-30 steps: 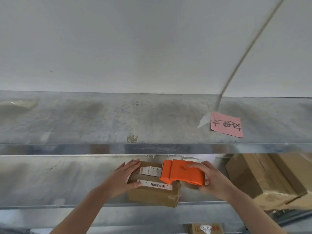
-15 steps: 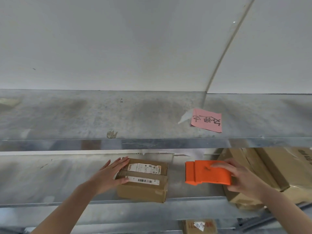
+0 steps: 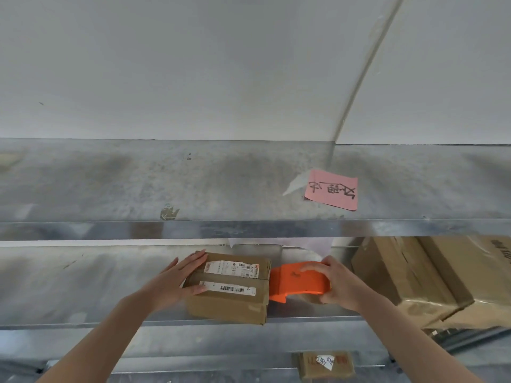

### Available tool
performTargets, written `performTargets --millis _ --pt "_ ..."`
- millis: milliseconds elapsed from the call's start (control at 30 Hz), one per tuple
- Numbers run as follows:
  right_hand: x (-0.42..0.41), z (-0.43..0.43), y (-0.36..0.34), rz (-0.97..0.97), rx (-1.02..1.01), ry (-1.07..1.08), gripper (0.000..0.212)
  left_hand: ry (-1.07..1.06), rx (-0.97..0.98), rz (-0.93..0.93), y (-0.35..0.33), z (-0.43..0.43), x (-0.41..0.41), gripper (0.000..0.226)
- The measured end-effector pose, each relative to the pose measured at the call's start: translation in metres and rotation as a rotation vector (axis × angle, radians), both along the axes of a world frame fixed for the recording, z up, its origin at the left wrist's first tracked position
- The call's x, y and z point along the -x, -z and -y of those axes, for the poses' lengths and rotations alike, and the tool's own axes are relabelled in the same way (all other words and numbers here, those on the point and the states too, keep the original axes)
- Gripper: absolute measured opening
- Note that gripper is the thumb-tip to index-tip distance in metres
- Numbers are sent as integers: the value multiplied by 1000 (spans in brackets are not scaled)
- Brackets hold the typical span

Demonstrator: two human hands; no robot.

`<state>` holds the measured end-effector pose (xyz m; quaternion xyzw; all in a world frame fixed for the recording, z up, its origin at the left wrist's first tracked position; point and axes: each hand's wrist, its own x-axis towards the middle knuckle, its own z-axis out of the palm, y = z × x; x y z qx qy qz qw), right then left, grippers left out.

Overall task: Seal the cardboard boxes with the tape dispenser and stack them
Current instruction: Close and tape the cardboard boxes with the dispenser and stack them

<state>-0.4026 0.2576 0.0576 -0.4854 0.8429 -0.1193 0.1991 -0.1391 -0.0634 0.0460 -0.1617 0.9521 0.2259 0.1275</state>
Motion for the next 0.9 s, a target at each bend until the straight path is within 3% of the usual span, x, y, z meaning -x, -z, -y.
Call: performTargets --millis 433,600,733,833,900 --pt "12 -1 30 235 -50 181 76 -56 -65 -148 16 -2 -11 103" --pt "12 -17 49 201 -22 266 84 -63 -79 -112 7 -3 -13 106" --pt "5 -13 55 143 -60 221 89 -193 -391 -82 -6 -1 -3 123" --pt "-6 -12 46 25 -152 202 77 -87 -309 -13 -15 3 5 124" --pt "-12 -14 42 -62 -182 185 85 6 -203 52 -13 5 5 123"
